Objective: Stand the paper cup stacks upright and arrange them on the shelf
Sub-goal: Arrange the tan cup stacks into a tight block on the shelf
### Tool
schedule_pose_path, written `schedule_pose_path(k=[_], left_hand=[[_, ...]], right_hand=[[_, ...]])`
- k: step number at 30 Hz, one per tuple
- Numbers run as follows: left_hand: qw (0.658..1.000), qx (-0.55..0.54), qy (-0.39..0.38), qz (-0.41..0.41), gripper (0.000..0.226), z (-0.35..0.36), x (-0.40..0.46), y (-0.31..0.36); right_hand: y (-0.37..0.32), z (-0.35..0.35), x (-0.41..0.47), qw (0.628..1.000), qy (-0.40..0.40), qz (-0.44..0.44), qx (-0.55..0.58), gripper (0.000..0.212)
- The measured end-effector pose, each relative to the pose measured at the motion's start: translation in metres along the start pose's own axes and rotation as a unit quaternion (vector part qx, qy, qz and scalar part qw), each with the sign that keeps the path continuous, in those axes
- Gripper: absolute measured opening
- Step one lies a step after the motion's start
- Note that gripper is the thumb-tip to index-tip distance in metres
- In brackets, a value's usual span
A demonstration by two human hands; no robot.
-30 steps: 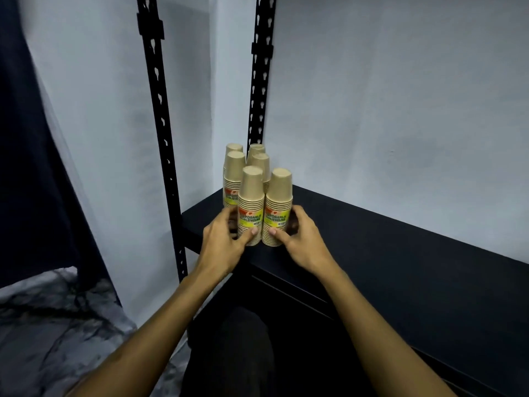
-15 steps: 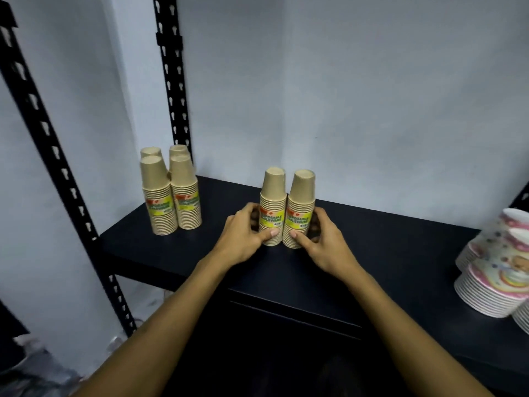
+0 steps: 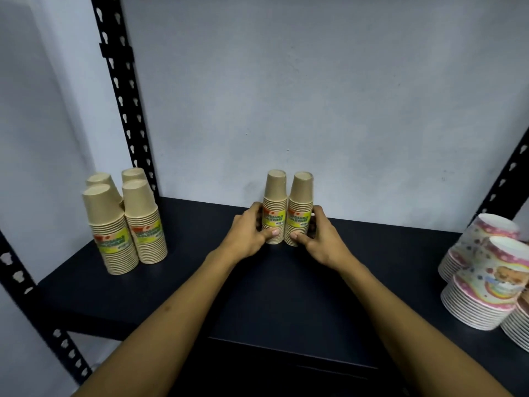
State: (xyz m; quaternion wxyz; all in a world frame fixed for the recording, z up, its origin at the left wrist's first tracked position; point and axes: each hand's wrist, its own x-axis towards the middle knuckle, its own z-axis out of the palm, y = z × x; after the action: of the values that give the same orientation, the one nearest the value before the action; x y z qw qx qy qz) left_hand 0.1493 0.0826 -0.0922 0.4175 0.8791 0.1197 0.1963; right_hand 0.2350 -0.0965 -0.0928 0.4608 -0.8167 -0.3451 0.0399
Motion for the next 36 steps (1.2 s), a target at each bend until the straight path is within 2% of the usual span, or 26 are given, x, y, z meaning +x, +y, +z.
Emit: schedule_pose_path(k=[9, 13, 20, 26, 32, 36], left_hand=[[0.999, -0.034, 0.003, -0.006, 0.068, 0.0, 0.023, -0.014], [0.998, -0.056, -0.005, 0.003, 0.082, 0.003, 0.02, -0.021], [1.0, -0.03, 0.0, -0.003, 0.076, 0.007, 0.028, -0.026], [1.0, -0.026, 0.011, -0.005, 0.074, 0.011, 0.034, -0.027], [1.0, 0.002, 0.022, -0.011, 0.075, 0.015, 0.038, -0.03], [0.999, -0.001, 0.027, -0.018, 0.075, 0.017, 0.037, -0.032]], right_hand=[[0.014, -0.001, 0.026, 1.0, -0.003, 0.011, 0.021, 0.06], [0.02, 0.0, 0.028, 0.999, -0.015, 0.01, 0.042, 0.084], [0.028, 0.001, 0.036, 1.0, 0.0, -0.003, 0.027, 0.064], [0.029, 0.003, 0.04, 1.0, 0.019, -0.006, 0.023, 0.063], [0.031, 0.003, 0.044, 1.0, 0.027, -0.002, 0.013, 0.07], [0.032, 0.004, 0.045, 1.0, 0.028, 0.004, 0.005, 0.064]])
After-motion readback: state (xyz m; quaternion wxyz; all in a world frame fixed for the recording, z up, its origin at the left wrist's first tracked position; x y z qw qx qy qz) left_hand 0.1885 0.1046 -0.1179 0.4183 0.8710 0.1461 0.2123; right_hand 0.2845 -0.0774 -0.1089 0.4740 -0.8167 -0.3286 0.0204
